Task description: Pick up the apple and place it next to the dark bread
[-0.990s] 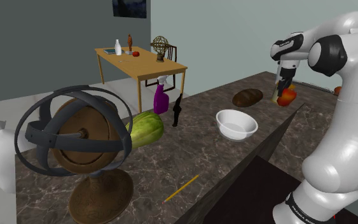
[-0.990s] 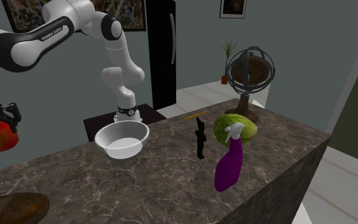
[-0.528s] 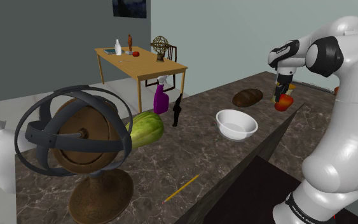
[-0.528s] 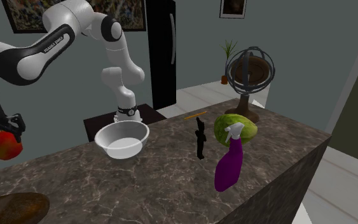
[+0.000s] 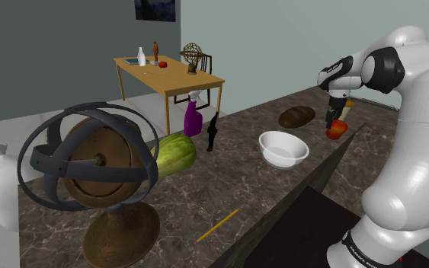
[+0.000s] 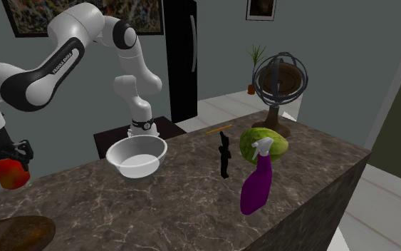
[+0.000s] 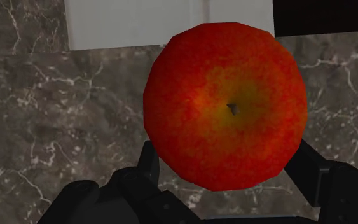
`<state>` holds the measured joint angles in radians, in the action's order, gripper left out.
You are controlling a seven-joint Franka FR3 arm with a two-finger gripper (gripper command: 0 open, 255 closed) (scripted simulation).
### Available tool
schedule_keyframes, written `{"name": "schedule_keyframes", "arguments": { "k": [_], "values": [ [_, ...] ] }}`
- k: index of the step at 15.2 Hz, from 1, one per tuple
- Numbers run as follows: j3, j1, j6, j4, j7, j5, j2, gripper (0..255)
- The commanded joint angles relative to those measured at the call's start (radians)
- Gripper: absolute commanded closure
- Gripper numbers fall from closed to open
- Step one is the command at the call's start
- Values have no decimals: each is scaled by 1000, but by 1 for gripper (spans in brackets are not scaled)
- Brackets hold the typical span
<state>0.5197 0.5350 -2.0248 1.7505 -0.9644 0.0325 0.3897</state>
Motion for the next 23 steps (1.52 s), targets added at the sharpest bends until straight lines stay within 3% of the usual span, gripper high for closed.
{"name": "schedule_keyframes", "arguments": {
  "k": [1,10,11,16,20,23],
  "values": [
    [-2,2,-25,16,-2,5,9,255],
    [-4,4,-41,24,-3,9,18,255],
    [-4,4,-41,24,-3,9,18,0],
    [-4,4,-41,24,-3,9,18,0],
    [3,-9,74,-55,10,-10,-20,0],
    [3,-9,74,-55,10,-10,-20,0]
  ]
}}
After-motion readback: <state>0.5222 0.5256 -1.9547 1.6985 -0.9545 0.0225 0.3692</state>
